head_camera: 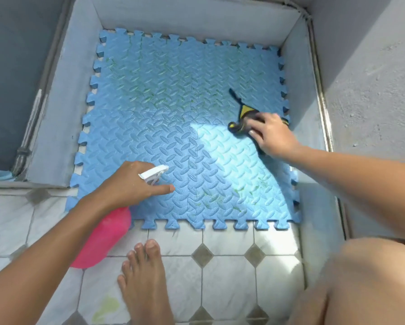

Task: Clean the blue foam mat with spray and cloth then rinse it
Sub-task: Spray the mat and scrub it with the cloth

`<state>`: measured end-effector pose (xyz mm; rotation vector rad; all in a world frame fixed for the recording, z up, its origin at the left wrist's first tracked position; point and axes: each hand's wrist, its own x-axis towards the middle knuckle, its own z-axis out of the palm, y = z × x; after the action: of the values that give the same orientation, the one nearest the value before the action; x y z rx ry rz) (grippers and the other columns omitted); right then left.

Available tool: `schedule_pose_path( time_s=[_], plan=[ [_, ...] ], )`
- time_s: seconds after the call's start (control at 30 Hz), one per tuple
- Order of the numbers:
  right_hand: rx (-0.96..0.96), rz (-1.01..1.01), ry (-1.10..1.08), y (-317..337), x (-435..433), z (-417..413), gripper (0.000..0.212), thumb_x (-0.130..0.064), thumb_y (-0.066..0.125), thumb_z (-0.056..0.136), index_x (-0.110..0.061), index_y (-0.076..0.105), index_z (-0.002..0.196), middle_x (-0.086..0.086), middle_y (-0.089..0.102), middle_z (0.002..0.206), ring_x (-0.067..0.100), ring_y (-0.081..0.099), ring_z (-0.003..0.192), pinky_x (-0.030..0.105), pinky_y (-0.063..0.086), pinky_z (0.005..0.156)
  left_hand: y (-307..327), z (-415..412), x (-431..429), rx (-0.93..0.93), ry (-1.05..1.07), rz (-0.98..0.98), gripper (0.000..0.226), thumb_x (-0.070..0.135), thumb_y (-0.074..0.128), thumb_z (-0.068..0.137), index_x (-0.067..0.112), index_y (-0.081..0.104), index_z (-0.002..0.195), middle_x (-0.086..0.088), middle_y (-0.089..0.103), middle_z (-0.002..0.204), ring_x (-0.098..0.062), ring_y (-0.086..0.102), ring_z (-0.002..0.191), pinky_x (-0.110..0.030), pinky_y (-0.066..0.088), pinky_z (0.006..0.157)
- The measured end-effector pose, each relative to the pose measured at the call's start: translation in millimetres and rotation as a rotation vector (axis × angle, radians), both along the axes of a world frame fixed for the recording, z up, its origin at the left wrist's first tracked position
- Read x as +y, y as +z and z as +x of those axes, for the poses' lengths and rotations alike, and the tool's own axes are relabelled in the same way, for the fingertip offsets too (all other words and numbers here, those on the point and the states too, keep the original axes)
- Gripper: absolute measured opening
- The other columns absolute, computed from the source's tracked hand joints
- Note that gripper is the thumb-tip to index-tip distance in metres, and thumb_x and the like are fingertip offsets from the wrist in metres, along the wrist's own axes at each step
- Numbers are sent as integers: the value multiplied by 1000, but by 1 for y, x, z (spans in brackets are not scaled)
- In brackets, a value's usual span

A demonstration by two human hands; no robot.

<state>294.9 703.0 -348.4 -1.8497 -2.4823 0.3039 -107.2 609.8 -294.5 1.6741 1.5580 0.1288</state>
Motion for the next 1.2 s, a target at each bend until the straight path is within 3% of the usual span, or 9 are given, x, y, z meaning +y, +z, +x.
schedule_pose_path(
  time_s=[0.07,0.13,0.4,0.5,0.67,0.83,1.0,1.1,1.2],
  plan=[
    [41,-57,-332,0,0,22,41,-37,46,106,-19,57,142,20,46,146,39,36,134,47,35,112,3,5,-2,-41,-16,21,58,57,88,69,12,52,63,5,56,58,-8,48,54,-29,40,59],
    [42,-108,-408,2,2,21,46,-40,42,107,-22,50,149,19,43,148,37,33,137,49,33,114,12,13,-4,-88,-67,72,57,54,87,72,12,50,62,2,57,60,-8,48,55,-31,42,61],
    [75,-176,-371,11,11,23,48,-41,45,107,-24,49,152,17,44,148,37,35,137,46,29,119,9,56,20,-86,-85,34,65,70,84,59,18,44,56,9,46,48,-15,49,50,-46,53,66],
    [82,-174,-371,9,11,23,48,-41,46,106,-25,50,151,16,44,148,36,35,137,47,30,118,7,60,21,-89,-10,28,70,68,85,60,8,50,63,-7,57,53,-26,60,54,-51,55,66],
    [52,-160,-366,9,10,21,48,-44,45,106,-28,50,151,14,45,146,34,36,136,47,34,116,13,52,18,-191,-108,-18,66,64,84,61,5,56,68,-10,60,59,-20,55,53,-36,46,60],
    [18,-178,-358,14,10,20,47,-45,44,106,-29,51,150,14,46,144,35,37,134,47,36,112,19,49,18,-213,-207,-167,38,52,87,70,25,63,59,-2,64,56,-14,52,52,-30,43,61],
    [-1,-203,-331,21,5,12,48,-47,44,106,-33,48,152,10,46,145,30,36,136,46,39,107,10,38,2,-89,-227,-165,52,62,87,55,20,58,59,1,60,50,-17,56,47,-27,46,49],
    [-3,-206,-337,23,5,10,48,-47,44,106,-33,47,152,10,46,145,29,35,137,47,39,107,20,30,8,-78,-227,-67,51,53,94,62,14,61,68,4,62,59,-9,56,54,-26,48,51],
    [-3,-203,-337,22,5,10,48,-47,43,106,-33,47,152,10,46,145,29,35,137,46,39,107,19,30,3,-137,-205,-167,52,42,93,69,12,52,59,-5,57,51,-19,57,46,-31,52,45]
  ],
)
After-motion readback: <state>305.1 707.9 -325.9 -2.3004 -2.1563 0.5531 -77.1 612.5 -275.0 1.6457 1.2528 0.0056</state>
